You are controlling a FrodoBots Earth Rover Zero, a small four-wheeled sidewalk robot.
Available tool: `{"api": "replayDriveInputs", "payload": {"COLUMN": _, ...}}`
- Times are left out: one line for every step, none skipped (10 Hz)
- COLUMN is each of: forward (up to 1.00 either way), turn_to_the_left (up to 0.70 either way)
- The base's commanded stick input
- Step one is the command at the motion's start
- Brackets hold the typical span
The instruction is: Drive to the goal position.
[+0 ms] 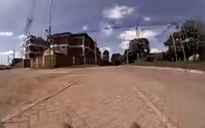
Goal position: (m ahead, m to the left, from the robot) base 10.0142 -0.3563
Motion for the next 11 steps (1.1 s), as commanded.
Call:
{"api": "replayDriveInputs", "payload": {"forward": 1.0, "turn_to_the_left": 0.0}}
{"api": "replayDriveInputs", "payload": {"forward": 1.0, "turn_to_the_left": 0.0}}
{"api": "replayDriveInputs", "payload": {"forward": 1.0, "turn_to_the_left": 0.0}}
{"api": "replayDriveInputs", "payload": {"forward": 1.0, "turn_to_the_left": 0.0}}
{"api": "replayDriveInputs", "payload": {"forward": 1.0, "turn_to_the_left": 0.0}}
{"api": "replayDriveInputs", "payload": {"forward": 1.0, "turn_to_the_left": -0.07}}
{"api": "replayDriveInputs", "payload": {"forward": 1.0, "turn_to_the_left": -0.17}}
{"api": "replayDriveInputs", "payload": {"forward": 1.0, "turn_to_the_left": -0.16}}
{"api": "replayDriveInputs", "payload": {"forward": 1.0, "turn_to_the_left": -0.06}}
{"api": "replayDriveInputs", "payload": {"forward": 1.0, "turn_to_the_left": 0.0}}
{"api": "replayDriveInputs", "payload": {"forward": 1.0, "turn_to_the_left": 0.0}}
